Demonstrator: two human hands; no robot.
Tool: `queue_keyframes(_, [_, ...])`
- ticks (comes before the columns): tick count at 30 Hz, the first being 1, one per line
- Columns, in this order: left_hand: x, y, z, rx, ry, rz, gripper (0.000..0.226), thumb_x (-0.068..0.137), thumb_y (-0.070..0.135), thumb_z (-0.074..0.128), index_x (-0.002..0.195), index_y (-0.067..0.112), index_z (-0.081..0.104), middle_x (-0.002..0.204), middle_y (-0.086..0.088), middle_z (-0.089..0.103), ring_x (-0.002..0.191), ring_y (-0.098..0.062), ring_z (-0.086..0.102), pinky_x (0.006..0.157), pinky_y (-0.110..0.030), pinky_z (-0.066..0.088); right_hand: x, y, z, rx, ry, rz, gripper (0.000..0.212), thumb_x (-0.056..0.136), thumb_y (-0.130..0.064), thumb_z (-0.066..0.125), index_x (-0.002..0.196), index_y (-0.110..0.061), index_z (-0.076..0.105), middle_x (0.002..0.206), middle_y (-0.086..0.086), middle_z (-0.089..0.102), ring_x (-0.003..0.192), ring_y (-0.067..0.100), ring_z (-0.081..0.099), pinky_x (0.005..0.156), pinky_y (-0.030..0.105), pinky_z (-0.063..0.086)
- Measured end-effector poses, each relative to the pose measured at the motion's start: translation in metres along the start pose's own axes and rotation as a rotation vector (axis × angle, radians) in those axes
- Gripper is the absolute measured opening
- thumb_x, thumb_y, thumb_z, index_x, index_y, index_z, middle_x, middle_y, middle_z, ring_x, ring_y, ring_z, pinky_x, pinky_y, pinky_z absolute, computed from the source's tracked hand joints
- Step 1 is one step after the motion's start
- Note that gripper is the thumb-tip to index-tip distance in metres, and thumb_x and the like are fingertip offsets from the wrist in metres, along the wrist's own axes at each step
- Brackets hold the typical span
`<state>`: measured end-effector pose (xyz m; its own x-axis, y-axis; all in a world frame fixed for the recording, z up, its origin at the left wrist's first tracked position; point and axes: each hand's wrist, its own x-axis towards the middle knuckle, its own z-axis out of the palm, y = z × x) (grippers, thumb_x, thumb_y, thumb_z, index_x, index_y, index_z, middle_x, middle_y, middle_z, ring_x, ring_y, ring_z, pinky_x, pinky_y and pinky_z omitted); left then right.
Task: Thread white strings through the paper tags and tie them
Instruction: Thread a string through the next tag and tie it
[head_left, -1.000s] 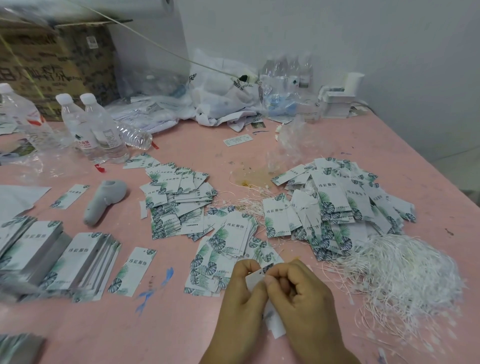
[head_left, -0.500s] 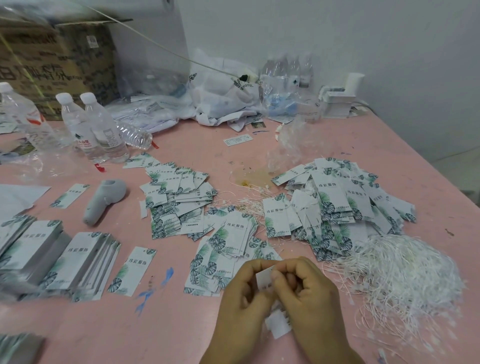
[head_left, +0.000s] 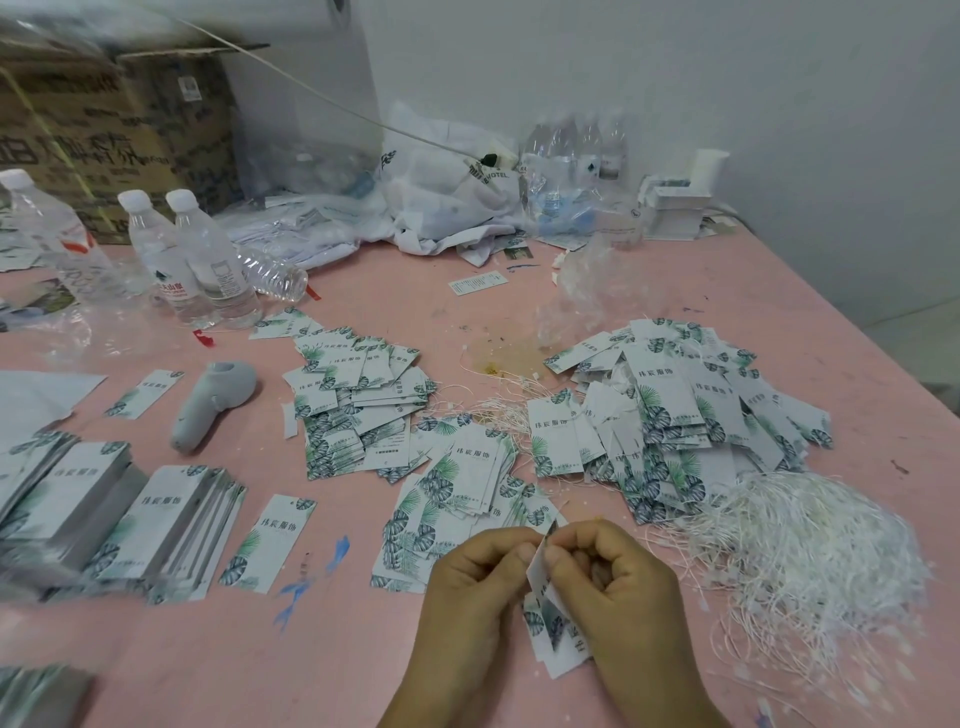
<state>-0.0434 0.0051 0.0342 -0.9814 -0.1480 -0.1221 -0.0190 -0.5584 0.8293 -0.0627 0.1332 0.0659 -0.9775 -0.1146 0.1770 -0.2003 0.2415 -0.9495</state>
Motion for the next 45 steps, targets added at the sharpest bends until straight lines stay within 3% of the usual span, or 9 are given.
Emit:
queue_keyframes(5, [0.000, -0.002, 0.001, 0.056, 0.092, 0.019, 0.034, 0.069, 0.035, 0.084, 0.082, 0.007, 0.069, 0.073, -0.016, 0.063, 0.070, -0.027, 0.058, 0.070, -0.040, 0.049, 0.001, -0.005, -0.001, 0.100, -0.096, 0.113, 0.021, 0.084, -0.009, 0.073, 0.081, -0.030, 0.073, 0.061, -0.005, 0.064, 0.053, 0.002, 0.052, 0.051, 0.016, 0.044])
queue_keyframes(8, [0.002, 0.006, 0.002, -0.105, 0.120, 0.000, 0.015, 0.078, 0.019, 0.075, 0.074, 0.012, 0.063, 0.064, -0.011, 0.056, 0.057, -0.018, 0.050, 0.054, -0.026, 0.045, 0.007, -0.004, -0.014, 0.267, -0.137, 0.238, 0.016, 0.089, -0.011, 0.065, 0.085, -0.024, 0.074, 0.059, 0.002, 0.062, 0.050, 0.014, 0.050, 0.047, 0.024, 0.042])
queue_keyframes(10, [0.005, 0.010, 0.000, -0.207, 0.160, 0.003, 0.014, 0.083, 0.017, 0.068, 0.071, 0.012, 0.064, 0.065, -0.010, 0.057, 0.055, -0.015, 0.050, 0.051, -0.022, 0.045, 0.014, -0.002, -0.025, 0.428, -0.134, 0.325, 0.016, 0.089, -0.010, 0.060, 0.085, -0.017, 0.074, 0.055, 0.003, 0.051, 0.045, 0.012, 0.039, 0.043, 0.022, 0.033])
queue_keyframes(13, [0.009, 0.014, -0.002, -0.328, 0.241, 0.021, 0.021, 0.083, 0.019, 0.059, 0.069, 0.009, 0.070, 0.069, -0.013, 0.064, 0.052, -0.013, 0.055, 0.047, -0.021, 0.048, 0.023, 0.000, -0.034, 0.656, -0.159, 0.442, 0.016, 0.079, -0.011, 0.060, 0.085, -0.009, 0.074, 0.063, 0.006, 0.054, 0.045, 0.011, 0.043, 0.041, 0.021, 0.034])
queue_keyframes(18, [0.012, 0.017, -0.007, -0.440, 0.253, -0.041, 0.024, 0.086, 0.022, 0.056, 0.080, 0.006, 0.071, 0.082, -0.014, 0.072, 0.057, -0.015, 0.060, 0.052, -0.024, 0.051, 0.028, 0.002, -0.037, 0.810, -0.199, 0.505, 0.022, 0.079, -0.005, 0.054, 0.083, -0.006, 0.075, 0.067, 0.011, 0.059, 0.050, 0.014, 0.051, 0.043, 0.022, 0.043])
queue_keyframes(22, [0.012, 0.023, -0.009, -0.546, 0.276, -0.070, 0.011, 0.082, 0.020, 0.058, 0.087, 0.011, 0.061, 0.070, -0.010, 0.069, 0.047, -0.013, 0.060, 0.042, -0.018, 0.049, 0.029, 0.003, -0.040, 0.880, -0.178, 0.536, 0.018, 0.081, -0.004, 0.053, 0.090, -0.003, 0.068, 0.067, 0.011, 0.058, 0.049, 0.013, 0.051, 0.042, 0.021, 0.044])
queue_keyframes(33, [-0.001, 0.027, -0.001, -0.281, 0.140, -0.039, 0.013, 0.091, 0.026, 0.055, 0.082, 0.021, 0.063, 0.046, 0.001, 0.033, 0.035, -0.010, 0.028, 0.036, -0.019, 0.026, 0.025, 0.004, -0.039, 0.850, -0.192, 0.341, 0.026, 0.079, -0.008, 0.057, 0.097, -0.003, 0.076, 0.074, 0.010, 0.062, 0.068, 0.013, 0.059, 0.060, 0.022, 0.053])
queue_keyframes(40, [-0.007, 0.011, 0.012, -0.105, -0.042, -0.048, 0.010, 0.086, 0.022, 0.061, 0.082, 0.013, 0.060, 0.046, -0.007, 0.045, 0.034, -0.014, 0.042, 0.037, -0.018, 0.037, 0.011, -0.003, -0.024, 0.646, -0.218, 0.174, 0.034, 0.068, -0.022, 0.085, 0.099, -0.012, 0.076, 0.070, 0.010, 0.065, 0.064, 0.017, 0.062, 0.060, 0.024, 0.053])
queue_keyframes(45, [-0.006, 0.009, 0.009, -0.073, -0.076, -0.031, 0.019, 0.075, 0.022, 0.081, 0.081, 0.007, 0.069, 0.052, -0.012, 0.059, 0.038, -0.015, 0.054, 0.039, -0.017, 0.044, 0.007, -0.003, -0.016, 0.534, -0.136, 0.102, 0.013, 0.071, -0.015, 0.075, 0.084, -0.016, 0.073, 0.065, 0.014, 0.068, 0.058, 0.019, 0.064, 0.057, 0.024, 0.053])
